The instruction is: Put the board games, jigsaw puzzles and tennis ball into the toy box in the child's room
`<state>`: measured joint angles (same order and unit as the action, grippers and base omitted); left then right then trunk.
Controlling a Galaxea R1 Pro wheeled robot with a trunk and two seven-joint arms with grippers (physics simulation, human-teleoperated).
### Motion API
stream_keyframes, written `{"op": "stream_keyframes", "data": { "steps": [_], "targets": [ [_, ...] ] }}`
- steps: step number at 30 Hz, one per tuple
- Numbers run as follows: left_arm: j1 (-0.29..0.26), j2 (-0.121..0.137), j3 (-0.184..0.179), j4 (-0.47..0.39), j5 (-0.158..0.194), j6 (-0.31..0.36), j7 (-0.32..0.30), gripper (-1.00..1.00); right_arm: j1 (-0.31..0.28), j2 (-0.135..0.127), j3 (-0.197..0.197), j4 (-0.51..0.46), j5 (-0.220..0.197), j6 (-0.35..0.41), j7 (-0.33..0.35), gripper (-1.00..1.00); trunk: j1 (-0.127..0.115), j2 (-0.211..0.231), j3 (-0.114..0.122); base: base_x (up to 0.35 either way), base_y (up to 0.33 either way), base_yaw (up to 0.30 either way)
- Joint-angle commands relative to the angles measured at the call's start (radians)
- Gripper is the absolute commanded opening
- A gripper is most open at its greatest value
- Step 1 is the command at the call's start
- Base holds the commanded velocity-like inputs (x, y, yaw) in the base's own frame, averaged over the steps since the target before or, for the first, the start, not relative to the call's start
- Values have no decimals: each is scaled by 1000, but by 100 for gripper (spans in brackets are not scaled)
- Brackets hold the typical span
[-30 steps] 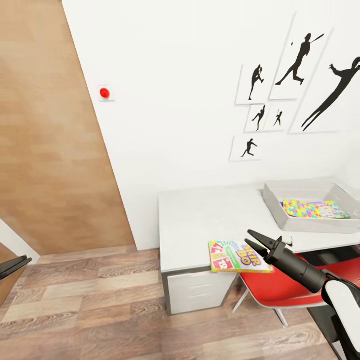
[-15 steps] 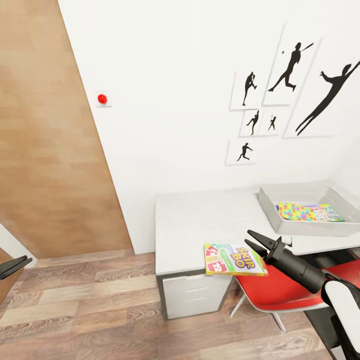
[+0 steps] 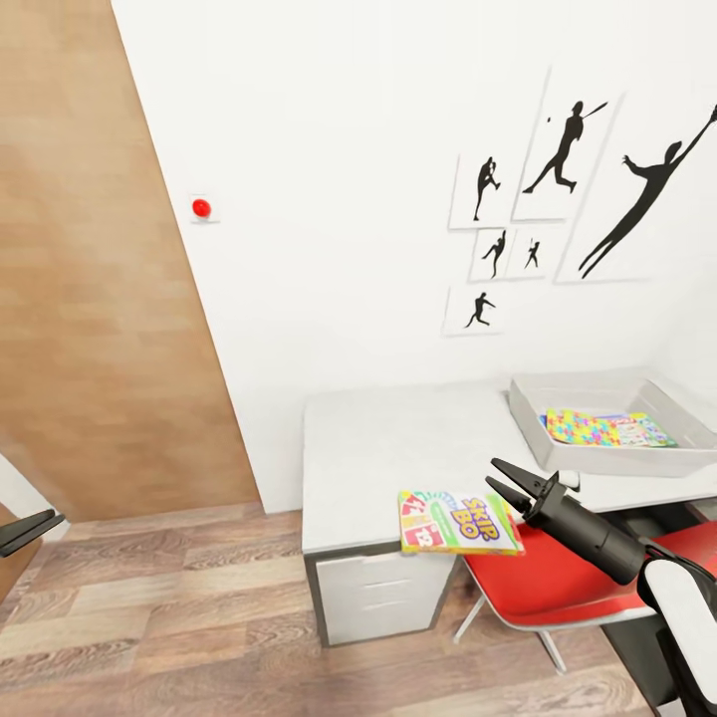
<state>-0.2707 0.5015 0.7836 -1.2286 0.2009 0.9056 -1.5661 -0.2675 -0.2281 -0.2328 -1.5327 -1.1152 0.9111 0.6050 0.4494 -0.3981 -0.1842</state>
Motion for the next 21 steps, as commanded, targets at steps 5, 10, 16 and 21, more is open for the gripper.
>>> {"op": "stream_keyframes", "data": {
  "steps": [5, 10, 16, 21],
  "targets": [
    [-1, 0, 1, 0, -2, 10, -5, 100, -1, 1, -1, 0, 1, 5, 2, 100, 1, -2, 6, 0, -8, 0],
    [-1, 1, 0, 0, -2, 10, -5, 100, -1, 1, 0, 0, 1, 5, 1, 100, 1, -2, 14, 0, -2, 0],
    [-1, 0, 0, 0, -2, 10, -5, 100, -1, 1, 0, 0, 1, 5, 0, 100, 1, -2, 24, 0, 0, 0],
    [-1, 0, 0, 0, -2, 10, -5, 100, -1, 1, 2, 0, 1, 5, 0, 100, 1, -2, 32, 0, 0, 0]
  ]
}}
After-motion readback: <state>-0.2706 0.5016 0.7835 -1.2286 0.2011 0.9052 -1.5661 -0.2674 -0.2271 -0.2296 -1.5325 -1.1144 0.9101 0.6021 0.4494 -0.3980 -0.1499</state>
